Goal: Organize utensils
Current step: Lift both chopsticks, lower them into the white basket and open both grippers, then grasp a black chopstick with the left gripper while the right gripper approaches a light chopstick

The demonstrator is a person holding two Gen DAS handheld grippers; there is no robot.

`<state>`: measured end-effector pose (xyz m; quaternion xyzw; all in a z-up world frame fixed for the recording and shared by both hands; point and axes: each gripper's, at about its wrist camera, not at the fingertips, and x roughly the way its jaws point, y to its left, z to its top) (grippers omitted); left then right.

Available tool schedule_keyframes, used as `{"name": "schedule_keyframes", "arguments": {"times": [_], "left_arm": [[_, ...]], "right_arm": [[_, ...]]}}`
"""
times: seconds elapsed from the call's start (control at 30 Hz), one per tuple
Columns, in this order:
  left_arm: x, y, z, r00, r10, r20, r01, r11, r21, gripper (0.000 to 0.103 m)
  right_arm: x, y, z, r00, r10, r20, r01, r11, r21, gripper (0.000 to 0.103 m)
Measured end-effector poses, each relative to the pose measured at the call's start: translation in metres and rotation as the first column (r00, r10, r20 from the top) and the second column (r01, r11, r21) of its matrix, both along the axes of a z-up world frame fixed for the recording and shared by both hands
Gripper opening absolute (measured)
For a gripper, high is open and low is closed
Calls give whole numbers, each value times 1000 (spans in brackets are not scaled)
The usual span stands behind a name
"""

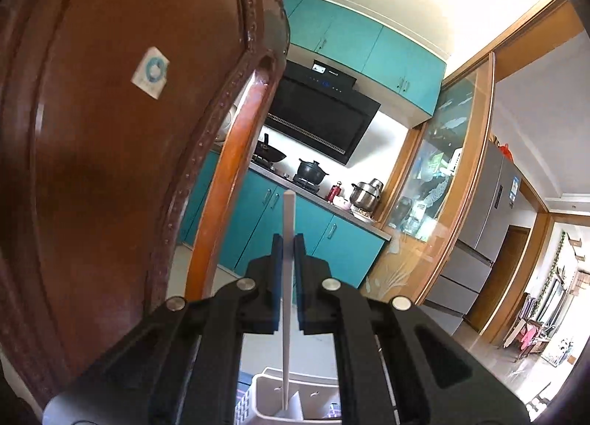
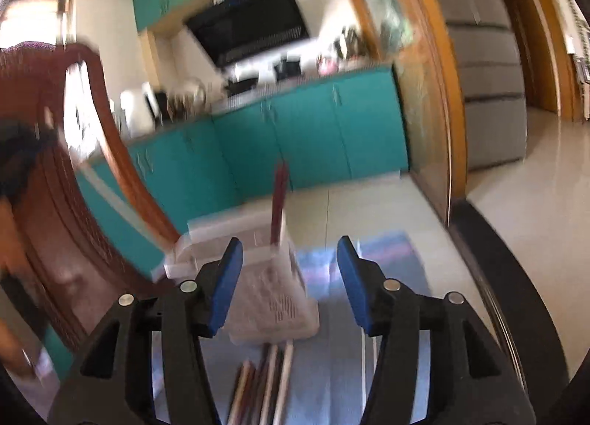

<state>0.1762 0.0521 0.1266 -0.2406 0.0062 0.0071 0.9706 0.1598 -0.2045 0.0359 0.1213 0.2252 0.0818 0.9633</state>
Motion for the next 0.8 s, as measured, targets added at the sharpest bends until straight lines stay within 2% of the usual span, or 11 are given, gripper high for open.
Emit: {"name": "schedule_keyframes", "arguments": {"times": [0.13, 0.23, 0.4, 0.53, 0.57, 0.63, 0.73, 0.8], "left_arm": [[12, -20, -14, 998, 51, -30, -47, 992, 114, 7], [29, -28, -31, 994, 25, -105, -10, 990, 138, 7], [33, -34, -45, 984, -8, -177, 37, 986, 163, 7], [24, -37, -55, 979, -15, -205, 52, 982, 180, 9], [21, -35, -57, 978, -19, -206, 56, 983, 176, 11], [13, -33, -59, 978, -29, -208, 65, 984, 167, 16], [-5, -27, -67, 975, -38, -220, 74, 985, 155, 28], [-15, -26, -81, 966, -57, -254, 102, 981, 165, 30]], "right_arm": [[18, 32, -24, 984, 85, -155, -102, 989, -108, 53], [24, 50, -40, 966, 92, -243, -141, 971, -193, 53], [31, 55, -58, 928, 105, -357, -179, 967, -180, 53], [26, 52, -75, 909, 88, -407, -181, 964, -196, 52], [25, 52, -79, 903, 92, -420, -186, 964, -189, 50], [27, 54, -87, 887, 113, -447, -209, 963, -171, 33], [32, 60, -100, 867, 131, -481, -236, 958, -165, 26], [36, 67, -112, 852, 135, -506, -256, 951, -176, 26]]}}
